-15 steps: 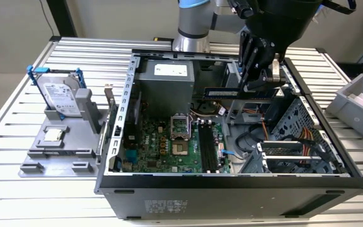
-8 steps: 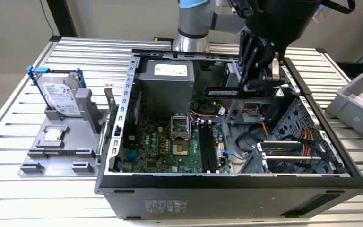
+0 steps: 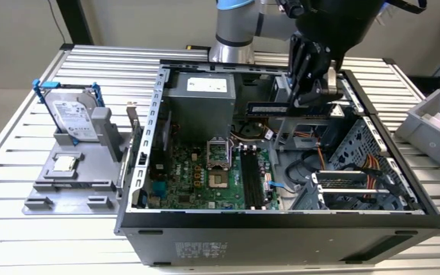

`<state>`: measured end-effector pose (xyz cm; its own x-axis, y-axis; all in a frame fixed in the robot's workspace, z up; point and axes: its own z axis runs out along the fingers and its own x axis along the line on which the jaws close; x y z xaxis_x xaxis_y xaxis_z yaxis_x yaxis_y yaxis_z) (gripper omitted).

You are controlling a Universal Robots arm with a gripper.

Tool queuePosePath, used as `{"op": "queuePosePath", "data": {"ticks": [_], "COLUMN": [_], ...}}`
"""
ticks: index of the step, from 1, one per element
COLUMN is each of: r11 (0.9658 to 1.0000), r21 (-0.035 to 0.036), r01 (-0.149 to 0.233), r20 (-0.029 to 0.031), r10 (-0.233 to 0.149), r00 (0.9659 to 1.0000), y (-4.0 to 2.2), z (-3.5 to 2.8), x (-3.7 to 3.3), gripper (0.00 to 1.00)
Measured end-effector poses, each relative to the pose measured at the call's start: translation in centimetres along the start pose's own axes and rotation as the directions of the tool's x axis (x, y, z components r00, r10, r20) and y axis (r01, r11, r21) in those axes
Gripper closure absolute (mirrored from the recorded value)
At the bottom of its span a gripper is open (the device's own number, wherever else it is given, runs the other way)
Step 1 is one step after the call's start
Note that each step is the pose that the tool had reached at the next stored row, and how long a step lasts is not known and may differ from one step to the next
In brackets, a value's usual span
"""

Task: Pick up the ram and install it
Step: 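Pick up the ram and move it above insertion slot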

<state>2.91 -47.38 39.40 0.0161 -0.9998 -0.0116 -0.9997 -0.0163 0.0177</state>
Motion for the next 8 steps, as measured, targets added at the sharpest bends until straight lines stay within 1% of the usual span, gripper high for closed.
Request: {"op": "queuePosePath", "data": {"ticks": [8], "r11": [1.0], "r21": [-0.0012], "r01": [0.0], "r20": [0.001], "r10": [0.0], "r00": [1.0], "y": [-0.01], "z": [0.02], "x": [-0.54], "gripper": [1.0]}}
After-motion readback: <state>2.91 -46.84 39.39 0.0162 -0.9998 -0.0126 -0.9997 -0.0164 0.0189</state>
